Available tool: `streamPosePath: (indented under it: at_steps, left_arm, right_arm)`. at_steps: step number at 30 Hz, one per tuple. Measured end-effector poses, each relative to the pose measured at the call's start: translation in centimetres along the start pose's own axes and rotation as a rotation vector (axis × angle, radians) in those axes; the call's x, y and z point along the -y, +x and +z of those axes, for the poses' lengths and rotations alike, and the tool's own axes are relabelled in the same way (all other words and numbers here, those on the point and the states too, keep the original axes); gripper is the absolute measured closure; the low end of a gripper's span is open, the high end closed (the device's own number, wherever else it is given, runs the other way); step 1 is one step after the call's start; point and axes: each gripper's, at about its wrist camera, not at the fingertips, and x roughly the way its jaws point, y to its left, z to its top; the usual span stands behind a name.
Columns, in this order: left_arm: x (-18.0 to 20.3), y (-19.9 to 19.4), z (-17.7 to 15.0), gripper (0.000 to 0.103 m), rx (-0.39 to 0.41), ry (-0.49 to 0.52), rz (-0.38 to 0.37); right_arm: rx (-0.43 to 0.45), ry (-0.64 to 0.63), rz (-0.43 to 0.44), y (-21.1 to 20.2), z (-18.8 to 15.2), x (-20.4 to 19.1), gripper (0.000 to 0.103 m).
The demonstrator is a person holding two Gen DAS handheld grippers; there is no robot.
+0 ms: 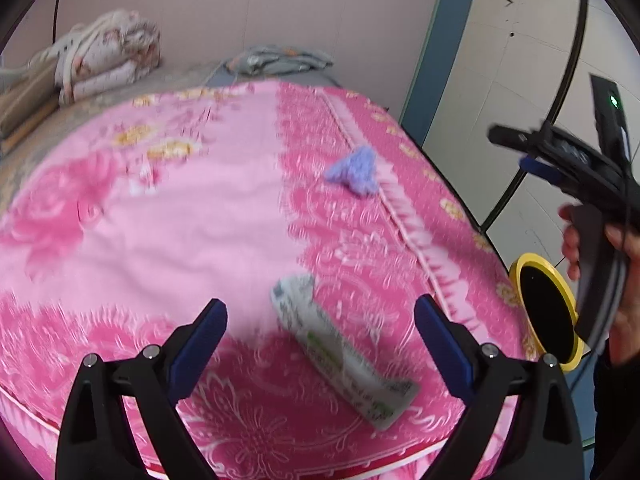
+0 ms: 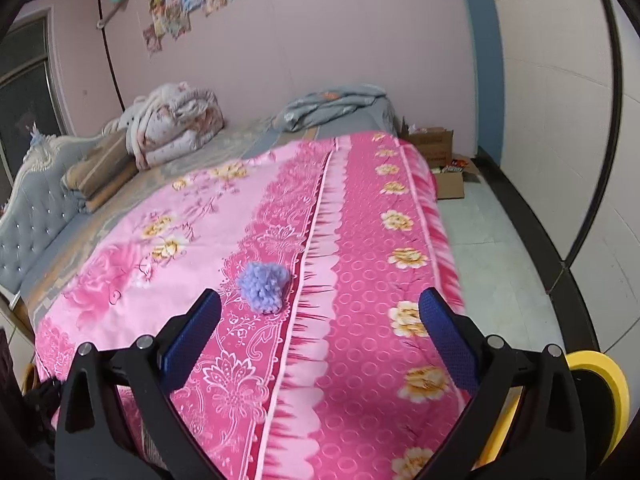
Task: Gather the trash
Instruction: 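Move both open tools back over the bed toward the lavender bundle and wrapper, then grasp the lavender bubble-wrap bundle with the right tool while the left tool grasps the printed wrapper, then carry the lavender bundle and printed wrapper over the bin with both tools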
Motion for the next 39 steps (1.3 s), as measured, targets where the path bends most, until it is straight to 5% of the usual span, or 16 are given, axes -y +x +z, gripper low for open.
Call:
streamPosePath:
  at_steps: [17, 21, 26, 29, 39]
  left_arm:
    - [-1.3, 5.2, -1.6, 0.014, -0.087, -0.093, -0.048]
    - [-1.0, 5.8, -1.7, 0.028, -0.072, -0.089, -0.039]
    - [-0.3, 6.0, -1.9, 0.054, -0.042, -0.048, 0.007]
    - [-0.1, 6.0, -1.9, 0.065, -0.027, -0.036, 0.002]
    - [-0.3, 5.4, -1.7, 0.068, -0.004, -0.052, -0.02]
  right_arm:
    - [-0.121, -0.129, 0.04, 12.9, -0.2, -4.5, 0.008]
    - [-0.141, -0.155, 0.066, 14.9, -0.3, -5.3, 0.01]
    - [-0.171, -0.207, 0.05, 17.1, -1.1, -6.6, 0.034]
    - [-0.205, -0.222, 0.037, 18.4, -1.6, -6.9, 0.058]
    - [-0.204, -0.19, 0.028, 18.1, -1.6, -6.3, 0.067]
